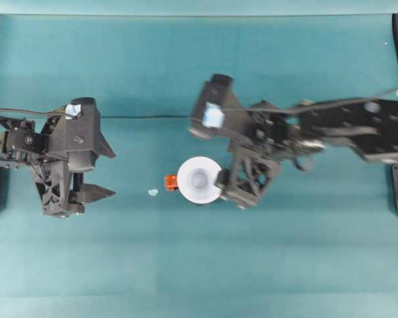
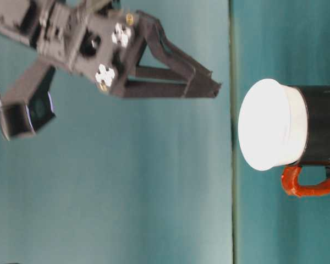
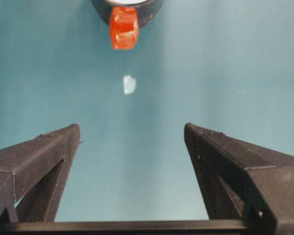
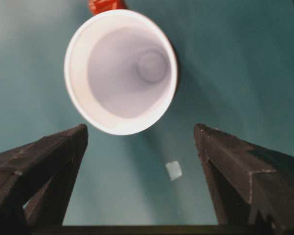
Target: Put the paper cup into the moved red handle cup holder.
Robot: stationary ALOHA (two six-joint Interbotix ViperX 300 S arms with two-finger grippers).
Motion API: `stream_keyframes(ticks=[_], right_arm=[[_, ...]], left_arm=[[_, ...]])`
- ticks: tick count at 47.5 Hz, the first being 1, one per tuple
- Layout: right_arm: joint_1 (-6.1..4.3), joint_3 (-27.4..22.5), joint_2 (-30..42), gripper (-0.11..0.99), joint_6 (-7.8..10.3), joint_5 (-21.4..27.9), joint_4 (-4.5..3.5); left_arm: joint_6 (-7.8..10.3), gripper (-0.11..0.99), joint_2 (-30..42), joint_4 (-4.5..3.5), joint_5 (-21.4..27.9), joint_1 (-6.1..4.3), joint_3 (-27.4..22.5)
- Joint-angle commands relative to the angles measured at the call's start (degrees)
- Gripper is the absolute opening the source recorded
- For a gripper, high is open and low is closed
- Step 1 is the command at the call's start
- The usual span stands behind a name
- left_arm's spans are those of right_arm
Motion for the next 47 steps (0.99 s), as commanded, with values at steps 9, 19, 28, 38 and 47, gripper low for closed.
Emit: stream_keyframes(ticks=[9, 19, 28, 38, 47], right_arm=[[0.18, 6.06, -13.8, 0.59, -0.7, -7.91, -0.26], [0.18, 11.51, -19.16, 0.59, -0.7, -13.27, -0.35], [0.18, 14.77, -22.68, 0.59, -0.7, -14.5, -0.35], [0.18, 16.17, -24.43, 0.59, -0.79, -14.5, -0.7], [0.26, 16.17, -24.43, 0.59, -0.79, -14.5, -1.41]], left_arm=[[-0.09, 0.96, -0.79, 0.09, -0.18, -0.09, -0.62], [-0.09, 0.96, -0.97, 0.09, -0.18, -0.09, -0.53], [0.0, 0.96, -0.97, 0.09, -0.18, -0.09, -0.53], [0.0, 0.96, -0.97, 0.09, -0.18, -0.09, -0.53], [0.0, 0.96, -1.05, 0.09, -0.18, -0.09, -0.53]])
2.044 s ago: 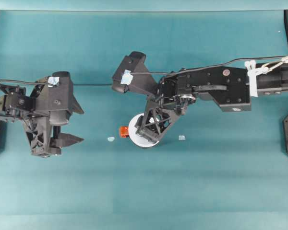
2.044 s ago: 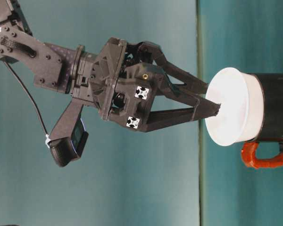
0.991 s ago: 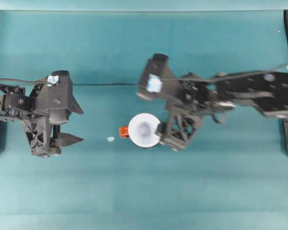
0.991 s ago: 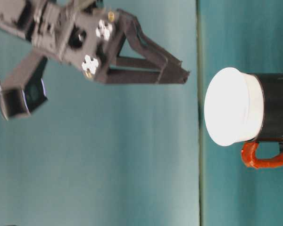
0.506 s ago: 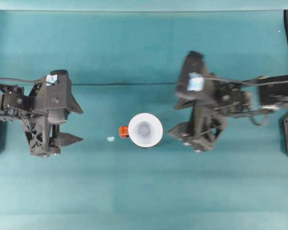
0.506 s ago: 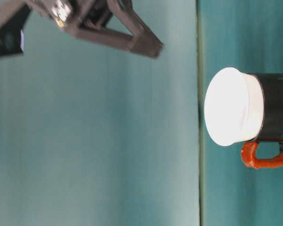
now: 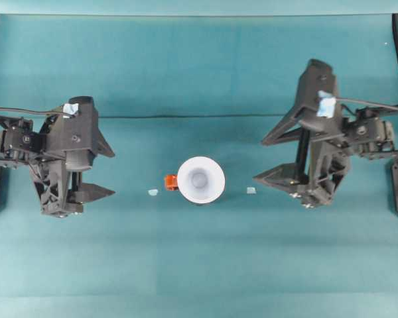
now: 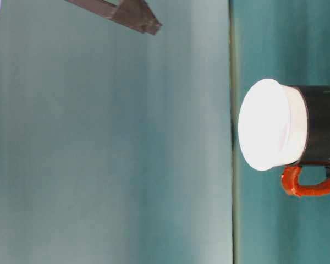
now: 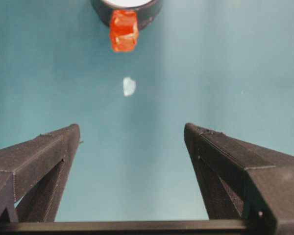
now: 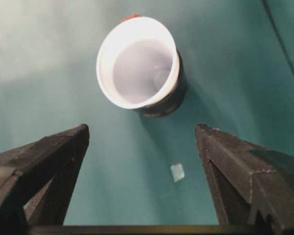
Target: Put the paper cup into the moved red handle cup holder.
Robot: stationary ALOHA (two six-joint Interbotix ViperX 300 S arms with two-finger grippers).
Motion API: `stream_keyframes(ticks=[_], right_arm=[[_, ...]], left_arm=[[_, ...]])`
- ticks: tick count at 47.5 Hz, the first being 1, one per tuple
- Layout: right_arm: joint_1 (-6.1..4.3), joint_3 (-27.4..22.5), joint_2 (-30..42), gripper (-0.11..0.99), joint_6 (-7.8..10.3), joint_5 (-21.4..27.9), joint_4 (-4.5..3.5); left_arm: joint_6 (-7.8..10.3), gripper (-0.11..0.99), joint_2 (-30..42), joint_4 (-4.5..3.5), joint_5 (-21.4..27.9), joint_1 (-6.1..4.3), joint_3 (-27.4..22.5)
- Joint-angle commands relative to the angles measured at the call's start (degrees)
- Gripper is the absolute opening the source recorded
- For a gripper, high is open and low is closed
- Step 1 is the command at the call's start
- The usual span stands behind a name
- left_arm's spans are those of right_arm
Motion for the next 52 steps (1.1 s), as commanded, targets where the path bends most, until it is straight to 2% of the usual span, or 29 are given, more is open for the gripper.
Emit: stream_keyframes(ticks=[1, 52], right_arm=[[0.18, -0.53, -3.78, 0.59, -0.7, -0.44, -0.35], [0.26, 0.35, -3.52, 0.59, -0.53, -0.44, -0.35]], left_arm=[[0.0, 0.96, -0.62, 0.09, -0.26, -0.09, -0.62], [0.0, 0.96, -0.53, 0.09, -0.26, -0.09, -0.62]])
